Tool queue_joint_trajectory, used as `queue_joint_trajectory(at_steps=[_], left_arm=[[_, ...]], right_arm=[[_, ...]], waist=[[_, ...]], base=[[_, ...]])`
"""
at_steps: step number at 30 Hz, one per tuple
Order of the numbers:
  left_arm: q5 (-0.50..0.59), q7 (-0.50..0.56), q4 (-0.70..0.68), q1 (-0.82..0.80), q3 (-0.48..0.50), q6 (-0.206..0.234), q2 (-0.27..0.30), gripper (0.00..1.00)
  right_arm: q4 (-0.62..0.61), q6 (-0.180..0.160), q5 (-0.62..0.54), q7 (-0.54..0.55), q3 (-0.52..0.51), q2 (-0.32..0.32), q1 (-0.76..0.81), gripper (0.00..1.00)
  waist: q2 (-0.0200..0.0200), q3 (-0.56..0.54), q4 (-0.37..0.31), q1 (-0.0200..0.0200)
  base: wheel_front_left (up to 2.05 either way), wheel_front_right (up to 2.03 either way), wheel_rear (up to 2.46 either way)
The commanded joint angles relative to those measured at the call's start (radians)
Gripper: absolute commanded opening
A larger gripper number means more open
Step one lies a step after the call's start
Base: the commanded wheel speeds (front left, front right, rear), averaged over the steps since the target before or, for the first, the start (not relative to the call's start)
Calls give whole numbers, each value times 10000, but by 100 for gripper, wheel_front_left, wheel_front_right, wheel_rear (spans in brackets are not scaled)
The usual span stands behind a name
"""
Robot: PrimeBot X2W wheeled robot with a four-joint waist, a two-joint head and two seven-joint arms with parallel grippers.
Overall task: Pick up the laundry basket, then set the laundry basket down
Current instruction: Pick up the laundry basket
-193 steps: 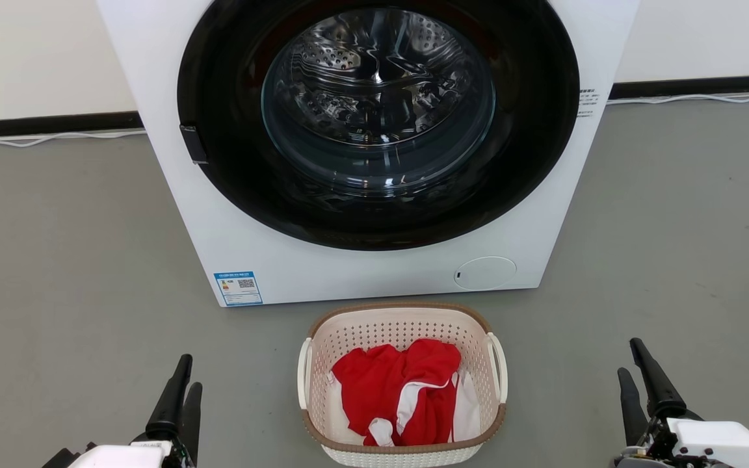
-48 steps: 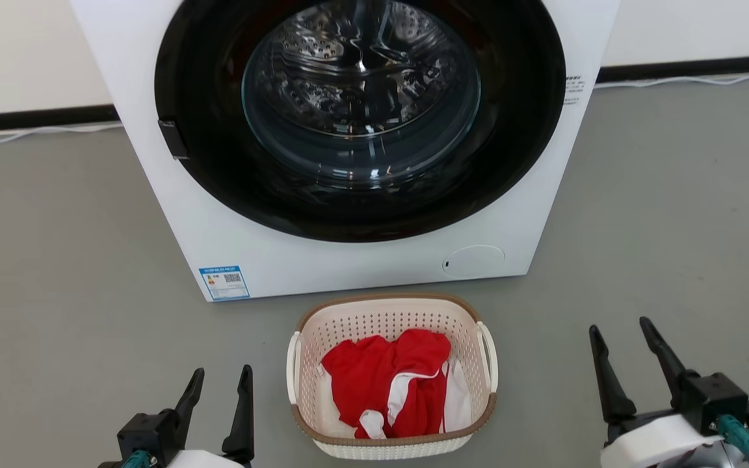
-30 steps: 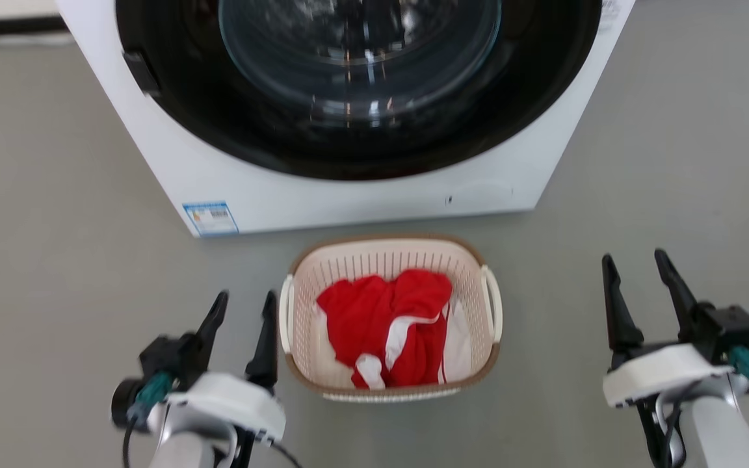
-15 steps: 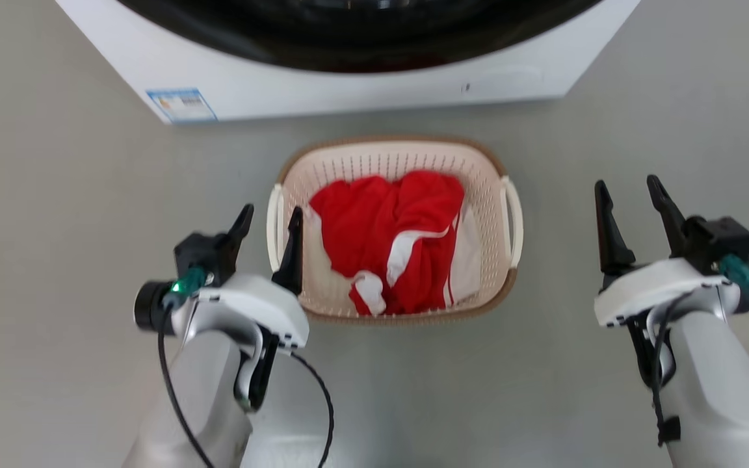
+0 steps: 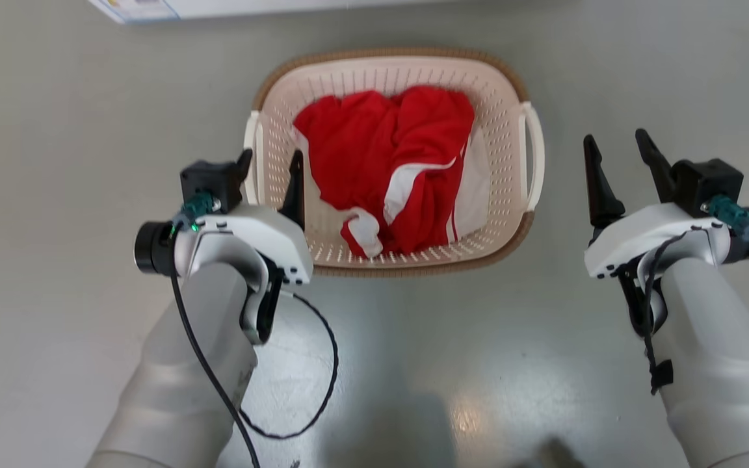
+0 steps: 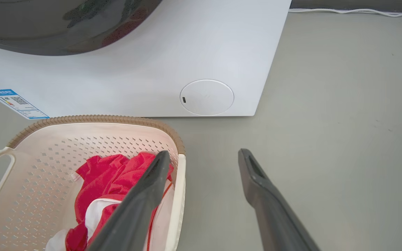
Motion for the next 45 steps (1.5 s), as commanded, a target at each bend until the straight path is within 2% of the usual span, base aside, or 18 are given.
queue_joint_trajectory(at_steps=[1, 10, 17, 29, 45], left_arm=[[-189, -63, -12, -273, 125, 161, 179, 100], [-326, -63, 573, -1142, -163, 585, 179, 100], [-336, -63, 841, -1544, -261, 720, 179, 100], [-105, -63, 1404, -2238, -487, 793, 179, 100], [-484, -55, 2793, -3182, -1304, 664, 179, 100]], right_arm=[[-61, 62, 26, -109, 288, -19, -68, 100], [102, 62, 35, -109, 455, -144, -591, 100], [158, 62, 49, -109, 597, -114, -747, 100], [145, 62, 122, -109, 704, -112, -1043, 100], [1252, 62, 265, -109, 860, 80, -1782, 100]], waist=[[0, 472, 19, -1], [0, 1224, 169, -1], [0, 1572, 277, -1], [0, 2232, 402, -1], [0, 2554, 400, -1]], base=[[0, 0, 0], [0, 0, 0], [0, 0, 0], [0, 0, 0], [0, 0, 0]])
